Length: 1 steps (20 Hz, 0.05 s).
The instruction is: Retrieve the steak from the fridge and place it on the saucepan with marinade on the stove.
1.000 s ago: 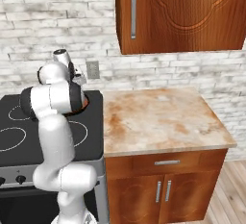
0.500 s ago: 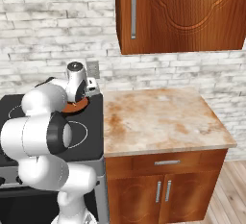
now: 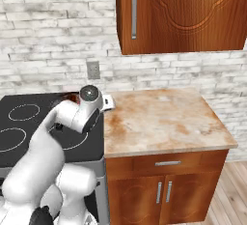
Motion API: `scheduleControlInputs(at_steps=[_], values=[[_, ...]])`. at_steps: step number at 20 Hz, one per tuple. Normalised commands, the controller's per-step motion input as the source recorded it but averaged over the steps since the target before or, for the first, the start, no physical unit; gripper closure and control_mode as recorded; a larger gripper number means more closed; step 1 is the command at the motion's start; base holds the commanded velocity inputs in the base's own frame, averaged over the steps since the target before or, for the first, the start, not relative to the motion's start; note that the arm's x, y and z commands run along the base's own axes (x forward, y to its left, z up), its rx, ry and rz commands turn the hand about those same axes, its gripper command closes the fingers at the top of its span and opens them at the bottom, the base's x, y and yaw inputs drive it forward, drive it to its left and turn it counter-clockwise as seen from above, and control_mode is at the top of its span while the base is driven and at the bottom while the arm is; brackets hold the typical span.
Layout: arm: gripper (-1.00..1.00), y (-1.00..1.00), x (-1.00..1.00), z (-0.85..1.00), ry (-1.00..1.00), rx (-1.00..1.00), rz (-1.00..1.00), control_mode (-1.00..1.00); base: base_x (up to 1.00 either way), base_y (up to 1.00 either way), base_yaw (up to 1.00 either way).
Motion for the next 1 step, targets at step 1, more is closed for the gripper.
scheduleControlInputs(at_steps=[1], values=[[-1.00, -0.91, -1.00, 0.61, -0.39, 0.13, -0.20, -1.00, 0.00, 0.00, 0.00]])
